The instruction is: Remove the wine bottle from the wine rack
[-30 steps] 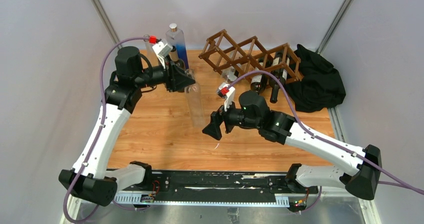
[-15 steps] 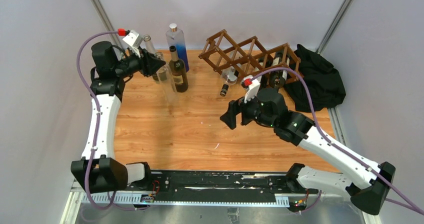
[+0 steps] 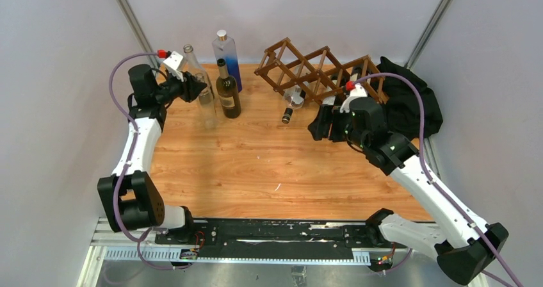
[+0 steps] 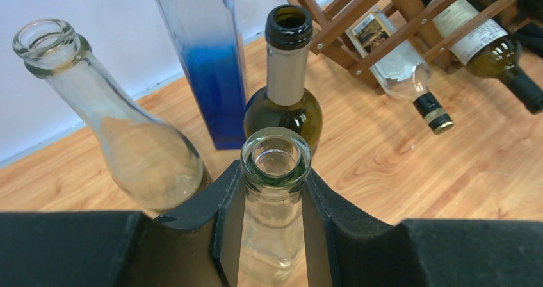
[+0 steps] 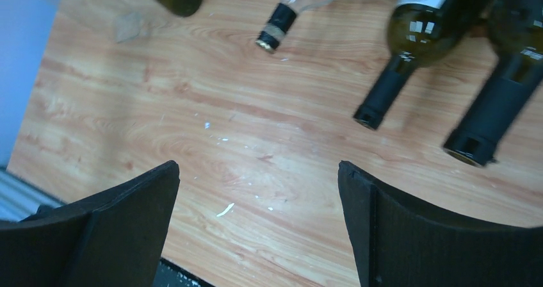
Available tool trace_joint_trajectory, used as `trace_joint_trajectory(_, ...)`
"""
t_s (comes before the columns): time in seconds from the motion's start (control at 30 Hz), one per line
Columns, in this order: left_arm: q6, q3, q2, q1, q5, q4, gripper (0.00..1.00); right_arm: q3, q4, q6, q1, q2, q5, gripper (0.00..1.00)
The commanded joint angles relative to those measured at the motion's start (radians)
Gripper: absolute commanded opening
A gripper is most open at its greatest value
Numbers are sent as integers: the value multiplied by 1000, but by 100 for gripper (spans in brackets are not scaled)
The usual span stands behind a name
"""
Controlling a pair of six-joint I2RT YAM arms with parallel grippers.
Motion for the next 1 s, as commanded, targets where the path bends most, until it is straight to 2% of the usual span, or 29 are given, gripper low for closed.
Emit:
trace_joint_trajectory(0.0,37,-18,24,10,-12,176,0,31,-89,48,-82,-18,61,97)
trace_joint_trajectory(0.43,19,-88,86,12,-17,264,1,31,-122,87,-274,2,89,97)
trace_joint_trajectory(0.57,19,-119,74,18,-32,264,27,38,-121,101,-333,38,94,97)
trace_joint_trajectory(0.7,13,-146,55,25,-36,265,48,43,-99,101,-390,73,100,97)
trace_joint_trajectory(0.83,-1,-161,28,28,-43,262,76,48,-57,109,-445,129,83,97)
trace_joint_trajectory(0.9,-8,-146,8,28,-52,227,91,46,-24,118,-473,162,60,97)
trace_joint_trajectory(0.97,-3,-105,-10,29,-60,136,99,47,10,123,-500,202,35,96)
